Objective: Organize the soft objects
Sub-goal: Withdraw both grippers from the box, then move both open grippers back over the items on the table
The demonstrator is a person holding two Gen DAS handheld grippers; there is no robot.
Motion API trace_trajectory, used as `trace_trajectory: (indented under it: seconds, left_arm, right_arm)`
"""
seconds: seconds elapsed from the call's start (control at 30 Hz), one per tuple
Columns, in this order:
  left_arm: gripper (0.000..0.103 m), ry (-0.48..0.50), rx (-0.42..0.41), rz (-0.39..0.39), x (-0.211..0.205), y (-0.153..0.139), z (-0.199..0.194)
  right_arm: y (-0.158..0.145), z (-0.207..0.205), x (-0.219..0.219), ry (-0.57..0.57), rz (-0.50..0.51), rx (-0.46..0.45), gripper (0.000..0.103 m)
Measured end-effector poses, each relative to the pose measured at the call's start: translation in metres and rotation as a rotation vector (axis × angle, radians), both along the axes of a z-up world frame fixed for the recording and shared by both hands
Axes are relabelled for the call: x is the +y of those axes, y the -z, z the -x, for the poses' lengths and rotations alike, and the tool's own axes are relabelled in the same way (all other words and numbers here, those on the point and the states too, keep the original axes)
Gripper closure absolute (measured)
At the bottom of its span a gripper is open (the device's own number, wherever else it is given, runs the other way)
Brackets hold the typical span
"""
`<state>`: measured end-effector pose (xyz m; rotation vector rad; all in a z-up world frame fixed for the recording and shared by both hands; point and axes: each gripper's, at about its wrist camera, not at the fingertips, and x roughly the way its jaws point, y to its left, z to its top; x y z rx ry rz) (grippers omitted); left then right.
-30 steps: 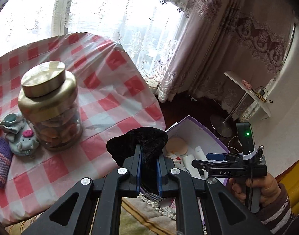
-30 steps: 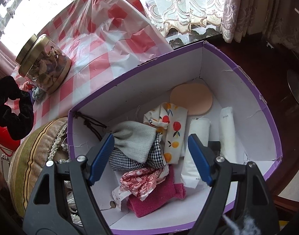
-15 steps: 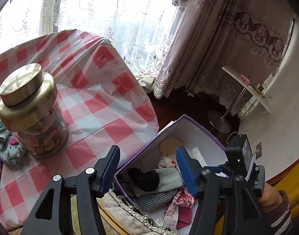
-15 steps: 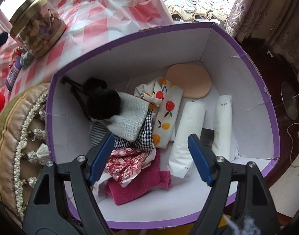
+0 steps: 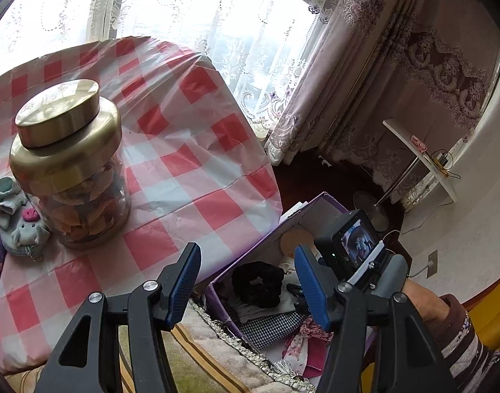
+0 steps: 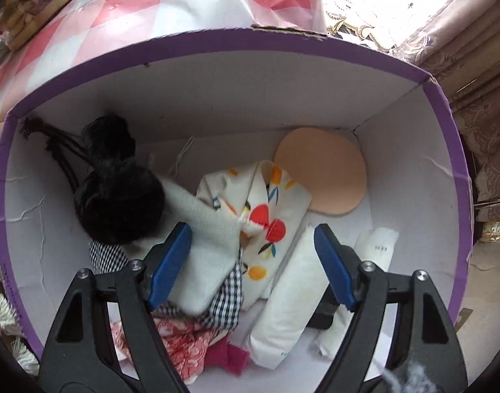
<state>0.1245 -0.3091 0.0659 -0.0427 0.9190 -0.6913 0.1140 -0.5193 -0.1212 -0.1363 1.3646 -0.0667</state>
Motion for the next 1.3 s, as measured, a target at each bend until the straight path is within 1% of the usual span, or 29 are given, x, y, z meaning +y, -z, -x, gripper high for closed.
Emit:
trace_trajectory:
  seconds: [0.17,0.23,0.3,0.37,0.43,0.5,0.57,0.63,0.7,0.77,0.83,0.9,0.97,1.0,1.1,1.23,1.3]
  left_arm:
    - [0.042,-0.021,0.019,0.004,0.009,0.006,-0.006]
    - [0.042,-0.032,0.027,0.011,0.012,0.008,-0.01]
    - [0.042,-0.039,0.031,0.012,0.014,0.01,-0.013]
    - [0.042,-0.041,0.039,0.014,0.015,0.012,-0.015]
    - [0.042,-0.043,0.045,0.015,0.016,0.013,-0.016]
    - [0.042,-0.047,0.046,0.019,0.018,0.013,-0.017]
    - [0.042,-0.055,0.049,0.027,0.02,0.013,-0.018]
    - [0.042,-0.059,0.047,0.029,0.022,0.013,-0.019]
    - [0.042,-0.063,0.042,0.03,0.024,0.013,-0.019]
    - [0.042,-0.071,0.041,0.033,0.027,0.013,-0.021]
    - [0.042,-0.083,0.045,0.04,0.03,0.014,-0.023]
    - [0.042,-0.09,0.05,0.045,0.032,0.015,-0.024]
    - [0.042,-0.09,0.053,0.044,0.032,0.016,-0.024]
    - [0.042,-0.089,0.052,0.042,0.032,0.016,-0.024]
    - [0.042,-0.096,0.058,0.047,0.034,0.017,-0.025]
    - [0.042,-0.104,0.071,0.05,0.037,0.021,-0.028]
    - [0.042,-0.104,0.078,0.05,0.036,0.024,-0.03]
  right_arm:
    - [0.013,-0.018,0.012,-0.055,0.053,0.009,0.023]
    - [0.023,-0.021,0.017,-0.061,0.054,0.011,0.023]
    - [0.024,-0.022,0.021,-0.07,0.041,-0.026,0.023]
    - [0.019,-0.021,0.023,-0.066,0.033,-0.065,0.023]
    - [0.011,-0.015,0.018,-0.038,0.019,-0.084,0.023]
    - [-0.007,-0.006,0.008,-0.001,0.005,-0.138,0.023]
    - [-0.025,0.008,-0.003,0.039,-0.028,-0.159,0.023]
    - [-0.04,0.024,-0.01,0.06,-0.08,-0.148,0.023]
    - [-0.052,0.044,-0.015,0.055,-0.106,-0.138,0.023]
    - [-0.055,0.055,-0.011,0.018,-0.153,-0.102,0.023]
    - [-0.052,0.061,-0.008,-0.029,-0.145,-0.063,0.025]
    - [-0.037,0.058,0.0,-0.049,-0.111,-0.013,0.028]
    - [-0.019,0.044,0.001,-0.045,-0.076,0.045,0.034]
    - [-0.014,0.036,0.001,-0.06,-0.077,0.057,0.034]
    - [-0.007,0.016,0.005,-0.058,-0.085,0.041,0.034]
    - [-0.011,-0.008,0.0,-0.026,-0.092,-0.012,0.034]
    - [-0.005,-0.021,0.0,-0.022,-0.089,-0.014,0.034]
